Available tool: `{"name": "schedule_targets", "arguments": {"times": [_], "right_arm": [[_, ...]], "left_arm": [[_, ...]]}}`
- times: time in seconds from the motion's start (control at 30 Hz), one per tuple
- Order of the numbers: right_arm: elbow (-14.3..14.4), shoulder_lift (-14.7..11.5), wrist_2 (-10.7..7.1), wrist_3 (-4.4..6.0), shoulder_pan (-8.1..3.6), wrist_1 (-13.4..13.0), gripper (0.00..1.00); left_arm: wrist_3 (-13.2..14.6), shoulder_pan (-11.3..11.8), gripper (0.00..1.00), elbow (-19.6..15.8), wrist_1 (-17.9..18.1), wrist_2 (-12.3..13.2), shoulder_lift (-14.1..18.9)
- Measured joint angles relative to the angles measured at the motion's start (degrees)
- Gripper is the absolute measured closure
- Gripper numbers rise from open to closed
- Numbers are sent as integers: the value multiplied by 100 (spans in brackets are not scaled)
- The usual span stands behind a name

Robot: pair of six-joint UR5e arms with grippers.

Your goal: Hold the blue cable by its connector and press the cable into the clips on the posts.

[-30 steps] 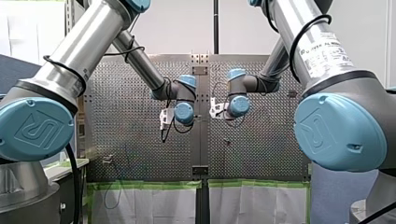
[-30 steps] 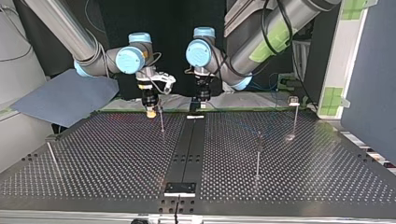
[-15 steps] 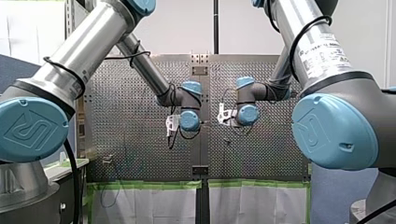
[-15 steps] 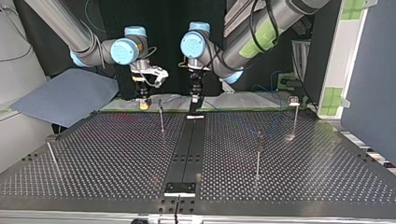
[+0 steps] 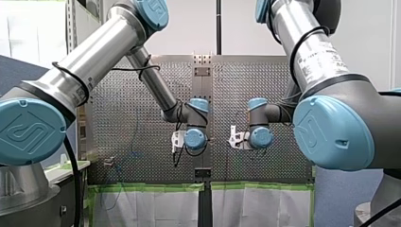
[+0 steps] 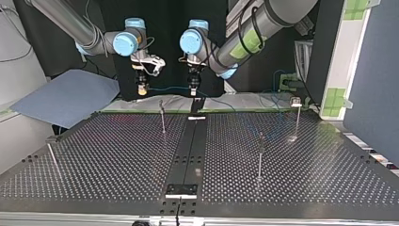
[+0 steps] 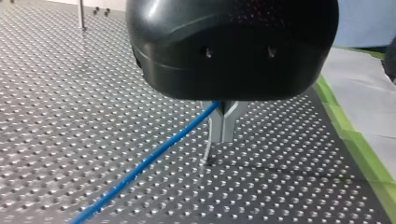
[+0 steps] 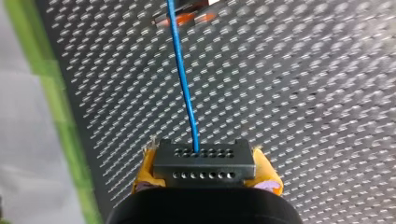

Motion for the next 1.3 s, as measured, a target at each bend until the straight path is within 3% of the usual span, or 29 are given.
{"name": "schedule_targets", "arguments": {"times": [0.1,0.23,0.47,0.8,0.9,1.1,1.3], "right_arm": [[159,158,-61,-33,-82,-160,100],[287,284,-222,7,-197,-384,100],[319,324,-581,58,-416,-704,100],[291,337,-1181,157,-999,-885,100],[236,340,-1347,163,-1113,-902,100],[114,341,-1690,161,-1158,-912,100],[-7,343,-2032,165,-1146,-875,100]], "left_arm": [[2,-61,99,4,77,-40,-108],[0,-140,99,29,99,-44,-223],[17,-443,99,372,-187,-332,-550],[102,-602,99,935,-391,-783,-672],[105,-624,99,1100,-391,-890,-719],[104,-635,99,1411,-390,-934,-739],[-4,-616,99,1548,-420,-769,-877]]}}
